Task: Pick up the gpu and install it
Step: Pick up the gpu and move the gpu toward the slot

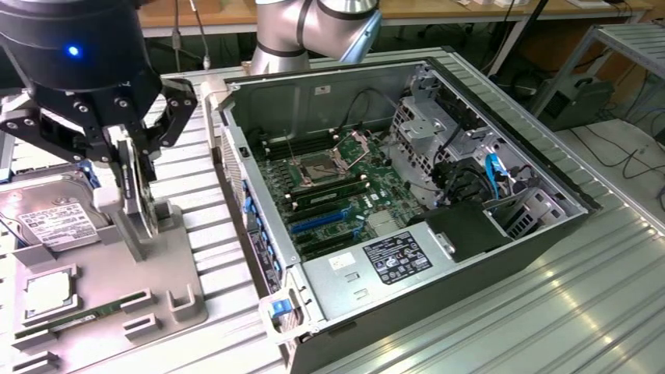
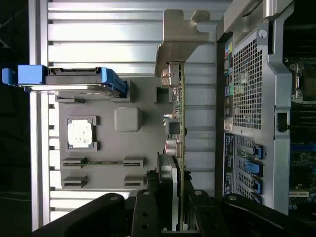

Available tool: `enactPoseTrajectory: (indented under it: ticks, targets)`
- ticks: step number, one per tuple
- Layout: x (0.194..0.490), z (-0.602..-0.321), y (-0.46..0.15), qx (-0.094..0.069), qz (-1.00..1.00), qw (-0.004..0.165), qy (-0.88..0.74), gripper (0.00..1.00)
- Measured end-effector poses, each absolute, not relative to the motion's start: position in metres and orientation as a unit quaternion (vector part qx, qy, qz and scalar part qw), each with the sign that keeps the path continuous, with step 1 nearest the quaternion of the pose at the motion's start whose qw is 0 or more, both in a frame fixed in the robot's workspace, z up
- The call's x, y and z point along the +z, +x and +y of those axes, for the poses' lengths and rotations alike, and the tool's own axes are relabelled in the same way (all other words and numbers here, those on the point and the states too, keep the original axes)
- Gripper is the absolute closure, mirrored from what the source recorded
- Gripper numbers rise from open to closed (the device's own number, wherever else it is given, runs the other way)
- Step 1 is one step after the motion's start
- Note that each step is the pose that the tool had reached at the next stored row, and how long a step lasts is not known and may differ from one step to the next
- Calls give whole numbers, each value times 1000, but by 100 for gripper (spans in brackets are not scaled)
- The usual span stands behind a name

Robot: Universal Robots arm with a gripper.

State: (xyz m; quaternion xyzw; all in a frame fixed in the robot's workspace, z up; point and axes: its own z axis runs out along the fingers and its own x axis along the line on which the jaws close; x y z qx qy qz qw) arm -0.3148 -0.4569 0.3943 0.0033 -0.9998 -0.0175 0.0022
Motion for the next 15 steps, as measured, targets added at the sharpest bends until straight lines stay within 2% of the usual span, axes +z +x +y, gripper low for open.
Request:
enactPoseTrajectory:
  ticks: [15]
  targets:
    - [432, -457, -315, -18, -1000, 2, 3, 72]
